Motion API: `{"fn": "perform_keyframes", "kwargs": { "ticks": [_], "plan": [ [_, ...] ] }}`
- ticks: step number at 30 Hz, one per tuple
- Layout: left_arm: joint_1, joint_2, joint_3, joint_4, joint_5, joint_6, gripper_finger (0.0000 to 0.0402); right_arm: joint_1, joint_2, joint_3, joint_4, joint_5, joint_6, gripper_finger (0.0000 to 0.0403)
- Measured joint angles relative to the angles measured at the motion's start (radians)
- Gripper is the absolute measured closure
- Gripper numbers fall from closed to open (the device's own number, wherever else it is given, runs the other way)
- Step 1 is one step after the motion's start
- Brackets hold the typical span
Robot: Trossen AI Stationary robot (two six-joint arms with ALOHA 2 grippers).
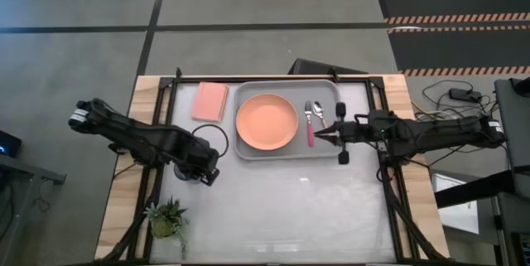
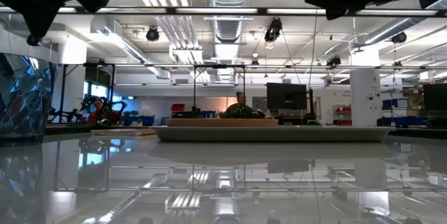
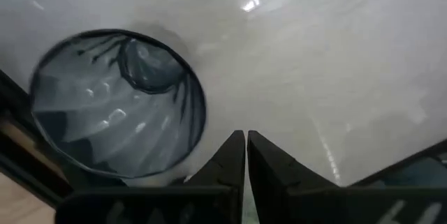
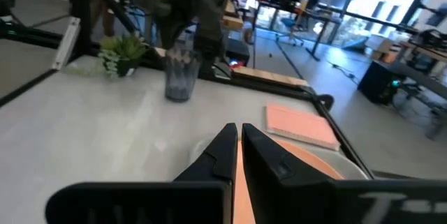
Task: Pick and place plate/cup/fork/spoon on tray
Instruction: Put the blue cup on the gray tray to the top right of the orange plate
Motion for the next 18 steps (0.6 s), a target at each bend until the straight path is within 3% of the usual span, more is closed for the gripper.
{"fn": "perform_keyframes", "kwargs": {
  "ticks": [8,13,18],
  "plan": [
    [-0.008,-0.008,-0.021,0.001,0.034,-0.028,0.0387,0.0,0.008,0.0,-0.005,-0.016,-0.007,0.039],
    [-0.009,-0.009,-0.039,-0.001,0.026,-0.01,0.0321,0.0,0.007,0.0,-0.008,-0.016,-0.019,0.039],
    [-0.009,0.003,-0.052,0.0,-0.077,-0.007,0.0253,0.0,0.007,0.0,-0.008,-0.016,-0.025,0.039]
  ]
}}
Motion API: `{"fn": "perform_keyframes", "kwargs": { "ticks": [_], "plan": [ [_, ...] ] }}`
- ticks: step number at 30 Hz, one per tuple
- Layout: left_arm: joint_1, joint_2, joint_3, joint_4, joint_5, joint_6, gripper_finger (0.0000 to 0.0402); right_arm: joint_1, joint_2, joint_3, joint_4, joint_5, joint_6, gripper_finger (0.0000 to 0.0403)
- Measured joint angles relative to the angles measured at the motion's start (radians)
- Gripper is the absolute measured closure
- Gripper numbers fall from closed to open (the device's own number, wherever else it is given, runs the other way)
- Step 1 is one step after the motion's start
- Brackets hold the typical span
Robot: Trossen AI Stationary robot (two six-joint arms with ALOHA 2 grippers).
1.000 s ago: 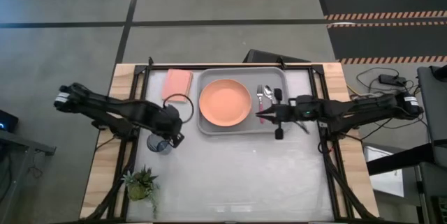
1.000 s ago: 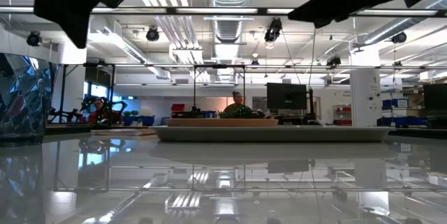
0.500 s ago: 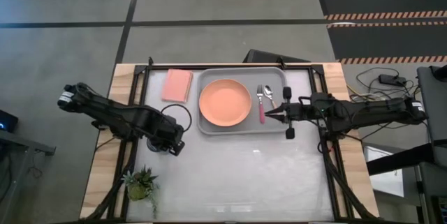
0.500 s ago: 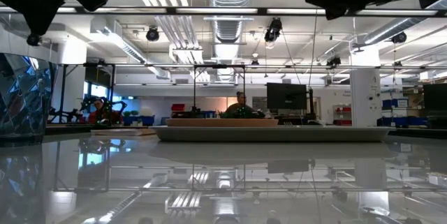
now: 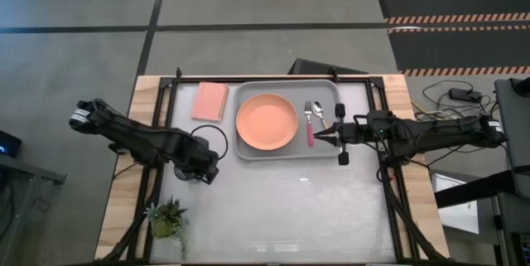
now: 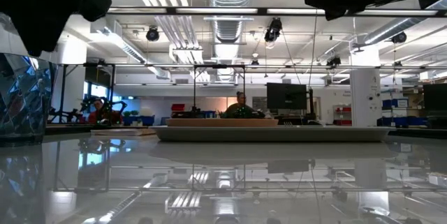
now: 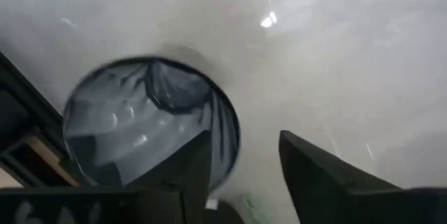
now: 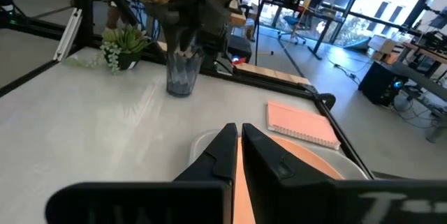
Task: Pick and place plate/cup/fork/spoon on tray
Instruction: Put the blue cup on the gray tray to the top right of the orange plate
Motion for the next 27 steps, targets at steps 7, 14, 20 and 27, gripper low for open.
{"fn": "perform_keyframes", "kwargs": {
  "ticks": [7,14,20,27],
  "plan": [
    [0.0,0.05,-0.057,0.0,-0.007,0.029,0.0254,0.0,0.0,0.0,0.0,0.0,-0.001,0.039],
    [-0.005,0.104,-0.031,0.001,-0.009,0.076,0.039,0.0,0.0,0.0,-0.001,0.0,0.002,0.039],
    [0.007,0.143,0.079,0.002,-0.091,0.176,0.04,0.0,-0.014,0.0,-0.047,0.001,0.01,0.039],
    [0.12,0.293,0.418,0.062,-0.249,0.57,0.04,0.0,-0.116,0.0,-0.111,-0.001,0.064,0.039]
  ]
}}
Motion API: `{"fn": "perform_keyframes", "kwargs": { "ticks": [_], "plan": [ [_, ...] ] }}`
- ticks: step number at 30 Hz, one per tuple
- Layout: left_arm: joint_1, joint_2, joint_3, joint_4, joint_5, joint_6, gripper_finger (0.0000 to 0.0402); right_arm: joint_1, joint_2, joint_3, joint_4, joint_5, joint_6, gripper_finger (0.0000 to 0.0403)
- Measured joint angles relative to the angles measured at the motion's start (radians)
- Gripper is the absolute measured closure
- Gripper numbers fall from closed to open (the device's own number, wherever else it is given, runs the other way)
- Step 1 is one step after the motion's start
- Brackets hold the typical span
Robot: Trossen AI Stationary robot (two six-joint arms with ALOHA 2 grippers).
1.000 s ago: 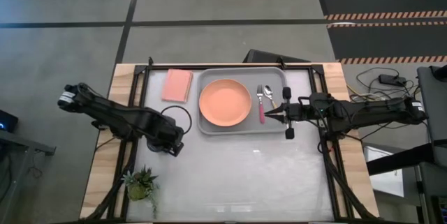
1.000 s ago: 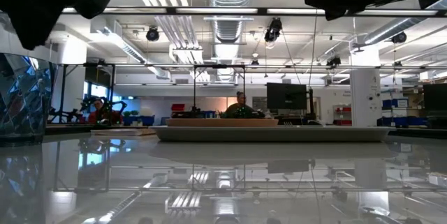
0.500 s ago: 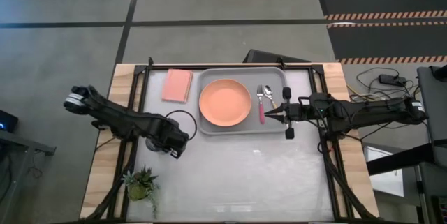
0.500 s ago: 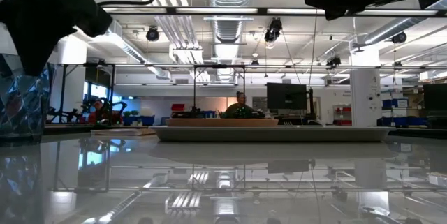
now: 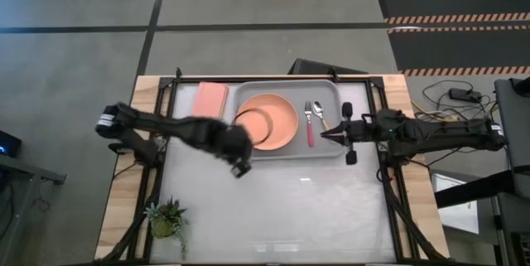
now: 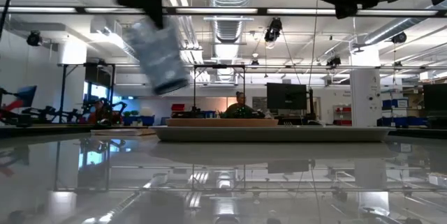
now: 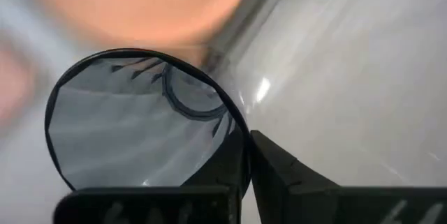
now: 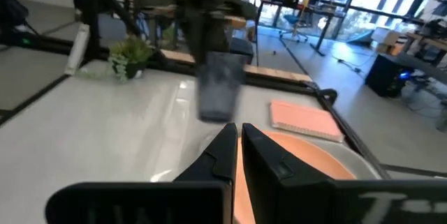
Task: Pick and place plate/cup/fork/spoon on tray
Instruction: Put the blue cup on the gray tray to the top right of the orange plate
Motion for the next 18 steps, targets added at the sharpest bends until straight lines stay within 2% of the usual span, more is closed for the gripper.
{"fn": "perform_keyframes", "kwargs": {
  "ticks": [5,9,12,18],
  "plan": [
    [0.121,0.143,0.247,0.088,-0.012,0.388,0.0401,0.0,-0.07,-0.016,-0.049,-0.05,0.035,0.039],
    [0.218,0.238,0.379,0.106,-0.012,0.599,0.0401,0.0,-0.125,-0.039,-0.07,-0.054,0.047,0.039],
    [0.282,0.293,0.435,0.153,-0.01,0.715,0.0401,0.0,-0.169,-0.057,-0.073,-0.054,0.057,0.039],
    [0.392,0.382,0.48,0.335,0.097,0.867,0.0401,0.0,-0.248,-0.065,-0.137,-0.054,0.082,0.039]
  ]
}}
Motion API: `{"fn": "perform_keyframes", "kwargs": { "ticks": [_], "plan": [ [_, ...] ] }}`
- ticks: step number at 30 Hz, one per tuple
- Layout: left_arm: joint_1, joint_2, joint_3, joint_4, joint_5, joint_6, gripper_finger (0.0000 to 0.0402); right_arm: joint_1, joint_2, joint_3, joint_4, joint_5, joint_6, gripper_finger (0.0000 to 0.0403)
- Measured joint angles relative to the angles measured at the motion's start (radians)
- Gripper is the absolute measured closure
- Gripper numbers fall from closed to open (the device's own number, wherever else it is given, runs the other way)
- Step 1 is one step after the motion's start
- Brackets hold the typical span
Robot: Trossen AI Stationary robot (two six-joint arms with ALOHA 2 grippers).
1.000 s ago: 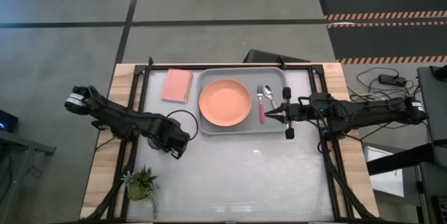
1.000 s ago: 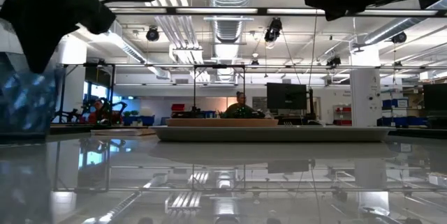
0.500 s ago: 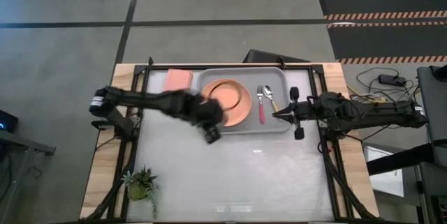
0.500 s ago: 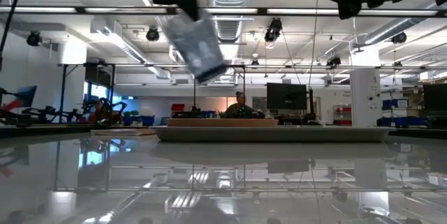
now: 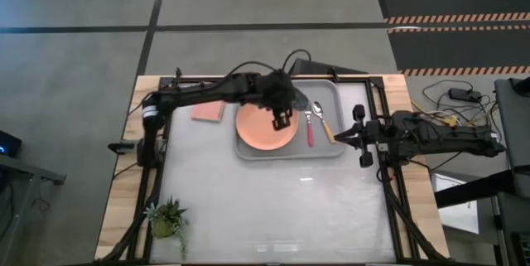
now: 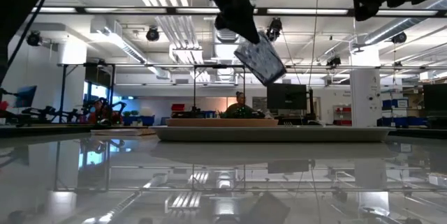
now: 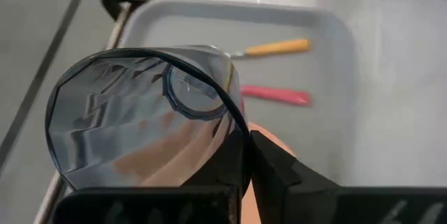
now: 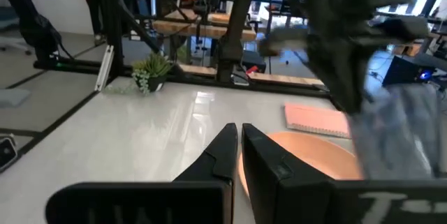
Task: Pick and place plate/cup/fork/spoon on tray
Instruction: Put the blue cup on the gray tray to the top right of the orange plate
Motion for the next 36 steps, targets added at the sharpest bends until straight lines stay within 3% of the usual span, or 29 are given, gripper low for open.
{"fn": "perform_keyframes", "kwargs": {
  "ticks": [11,21,36],
  "plan": [
    [0.147,0.114,0.02,0.163,0.064,0.037,0.0401,0.0,-0.078,-0.034,-0.018,0.003,0.013,0.039],
    [0.188,0.191,0.236,0.074,0.069,0.09,0.0401,0.0,-0.11,-0.045,-0.017,0.011,0.006,0.039],
    [0.2,0.308,0.232,0.037,0.06,0.072,0.0402,0.0,-0.108,-0.037,-0.024,0.012,0.006,0.039]
  ]
}}
